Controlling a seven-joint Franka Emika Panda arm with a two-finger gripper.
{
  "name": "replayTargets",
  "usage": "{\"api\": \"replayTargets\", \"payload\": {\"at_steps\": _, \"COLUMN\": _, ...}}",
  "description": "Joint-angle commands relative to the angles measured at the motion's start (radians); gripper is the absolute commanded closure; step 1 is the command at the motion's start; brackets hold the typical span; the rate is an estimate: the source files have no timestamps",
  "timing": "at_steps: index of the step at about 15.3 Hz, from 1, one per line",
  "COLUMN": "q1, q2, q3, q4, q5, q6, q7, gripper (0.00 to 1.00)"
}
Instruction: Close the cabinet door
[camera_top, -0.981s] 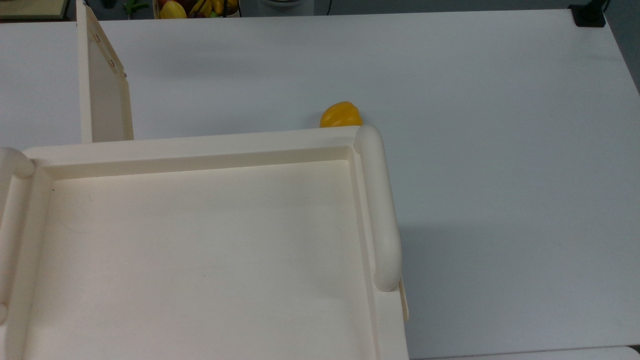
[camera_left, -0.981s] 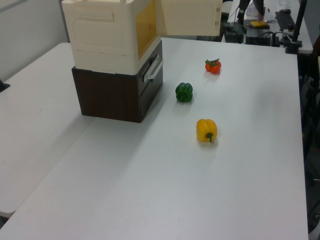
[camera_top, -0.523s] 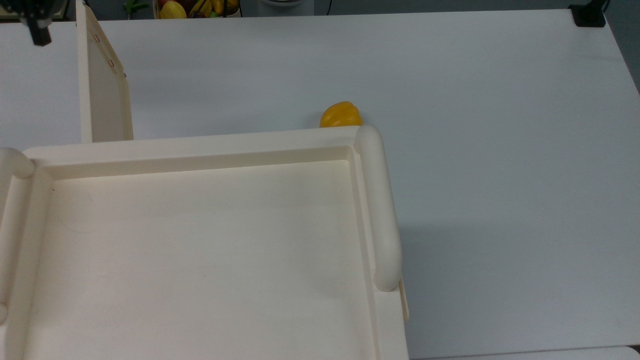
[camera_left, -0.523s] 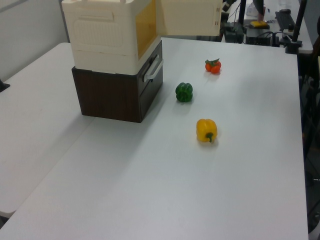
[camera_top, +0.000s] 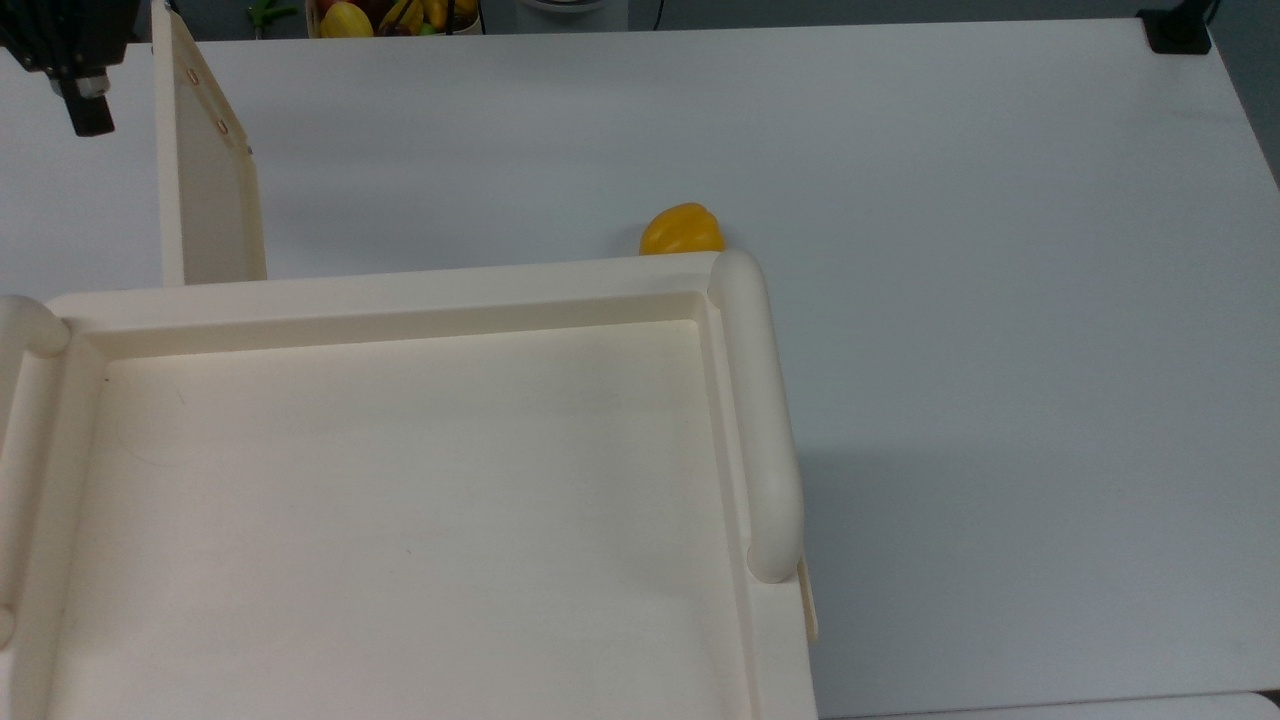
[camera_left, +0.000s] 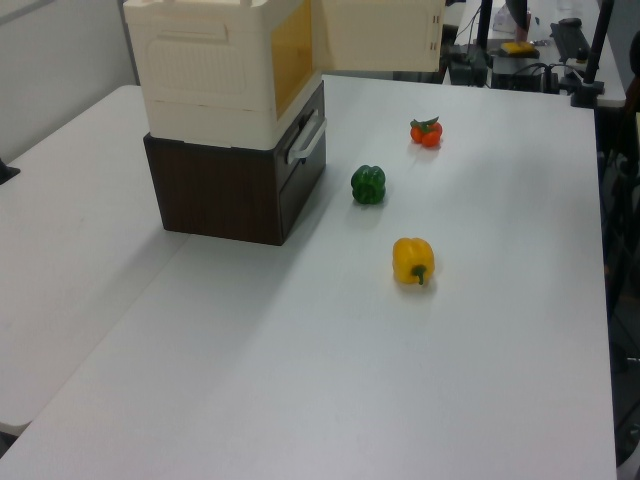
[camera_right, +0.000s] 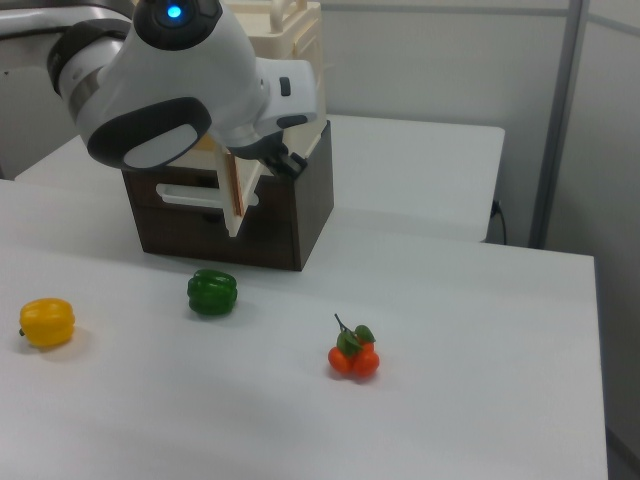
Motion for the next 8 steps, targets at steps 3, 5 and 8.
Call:
{"api": "replayTargets", "payload": {"at_steps": 3, "q1": 0.015, "q2": -0.005, "q3": 0.038, "q4": -0.010, "q5": 0.112, "q6": 0.003, "q7": -0.013, "gripper": 1.00}}
{"api": "replayTargets", "payload": {"at_steps": 5, "q1": 0.015, "q2": -0.005, "q3": 0.068, "q4": -0.013, "q5": 0.130, "q6": 0.003, "q7": -0.012, "gripper": 1.00}}
{"api": "replayTargets", "payload": {"at_steps": 8, "q1": 0.015, "q2": 0.004, "q3": 0.120, "q4": -0.012, "q5": 0.136, "q6": 0.007, "q7": 0.033, "gripper": 1.00}}
